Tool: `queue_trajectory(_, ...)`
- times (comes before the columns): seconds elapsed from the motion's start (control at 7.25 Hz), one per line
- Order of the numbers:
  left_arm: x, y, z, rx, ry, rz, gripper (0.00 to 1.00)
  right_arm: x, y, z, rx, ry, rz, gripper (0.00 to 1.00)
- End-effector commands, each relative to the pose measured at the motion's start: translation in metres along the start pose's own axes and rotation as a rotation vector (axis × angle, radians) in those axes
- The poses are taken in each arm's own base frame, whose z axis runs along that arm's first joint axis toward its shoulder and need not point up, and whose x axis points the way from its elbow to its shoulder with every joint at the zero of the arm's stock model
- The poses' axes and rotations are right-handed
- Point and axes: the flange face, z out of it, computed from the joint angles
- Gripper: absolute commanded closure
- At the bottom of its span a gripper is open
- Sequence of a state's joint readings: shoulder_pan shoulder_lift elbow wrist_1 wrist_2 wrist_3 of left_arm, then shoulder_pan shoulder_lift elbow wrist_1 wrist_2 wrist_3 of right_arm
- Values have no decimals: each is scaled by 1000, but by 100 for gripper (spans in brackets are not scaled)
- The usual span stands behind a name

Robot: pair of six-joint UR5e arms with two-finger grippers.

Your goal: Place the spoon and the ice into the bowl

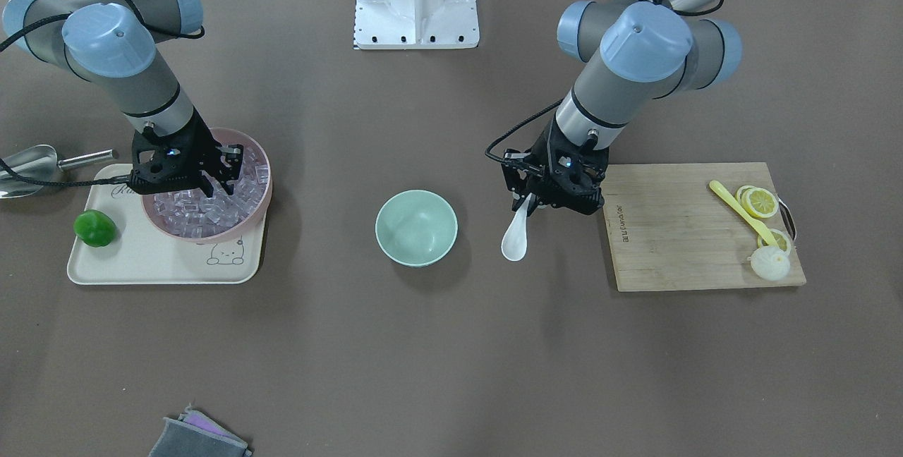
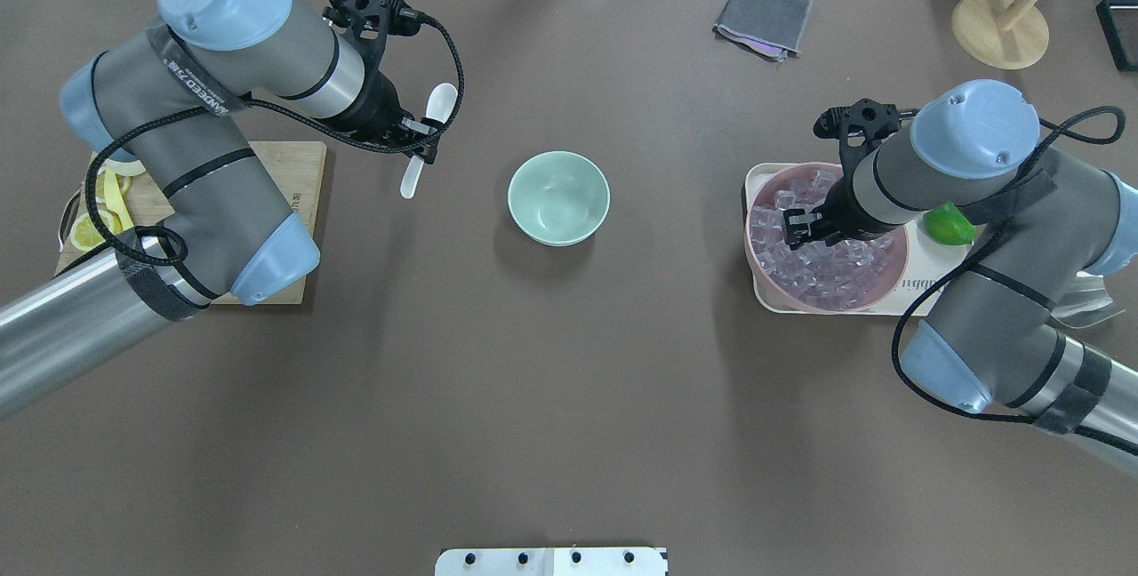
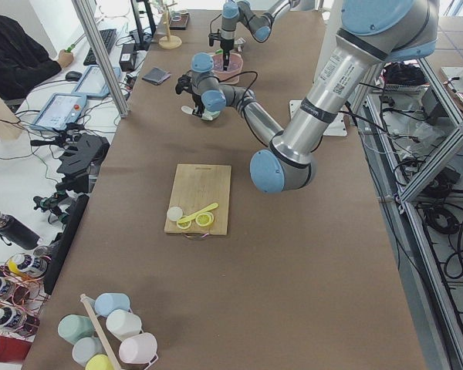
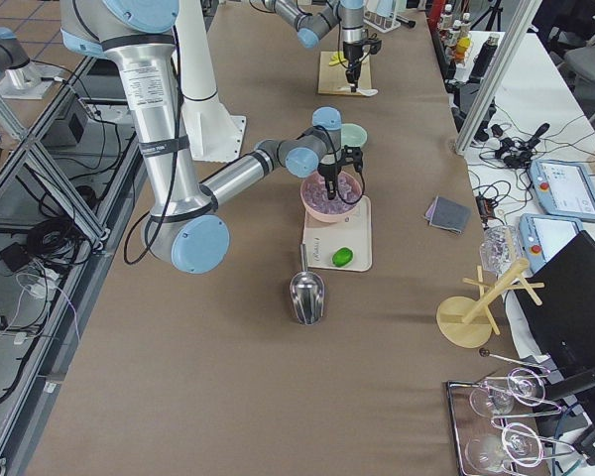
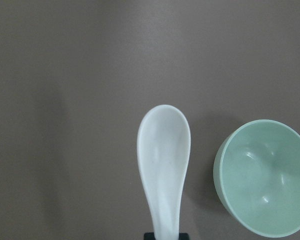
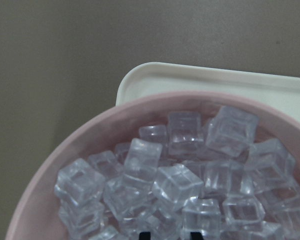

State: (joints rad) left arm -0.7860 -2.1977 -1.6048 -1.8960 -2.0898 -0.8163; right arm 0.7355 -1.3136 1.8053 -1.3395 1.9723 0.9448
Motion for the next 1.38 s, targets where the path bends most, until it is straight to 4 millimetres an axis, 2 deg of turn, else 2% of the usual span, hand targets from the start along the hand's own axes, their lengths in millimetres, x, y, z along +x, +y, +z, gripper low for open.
queue_trajectory(0.0, 0, 1, 0, -1, 1, 1, 100, -9, -11, -15, 25, -25, 0, 100)
queue_trajectory(0.28, 3, 1, -3, 3, 6, 3, 100, -9, -17, -41, 50, -50, 6, 100)
queue_trajectory(0.55, 7, 2, -1, 1, 8, 3, 100, 1, -30, -74, 52, -108, 29, 100)
queue_trajectory(0.69, 24, 10, 12, 2, 3, 0, 100, -7, -39, -85, 69, -125, 28, 100)
queue_trajectory(0.83, 47, 28, 34, 16, -26, 18, 100, -12, -46, -94, 87, -136, 31, 100)
queue_trajectory(1.24, 119, 51, 61, 16, 0, -13, 100, -38, -63, -108, 114, -169, 93, 100)
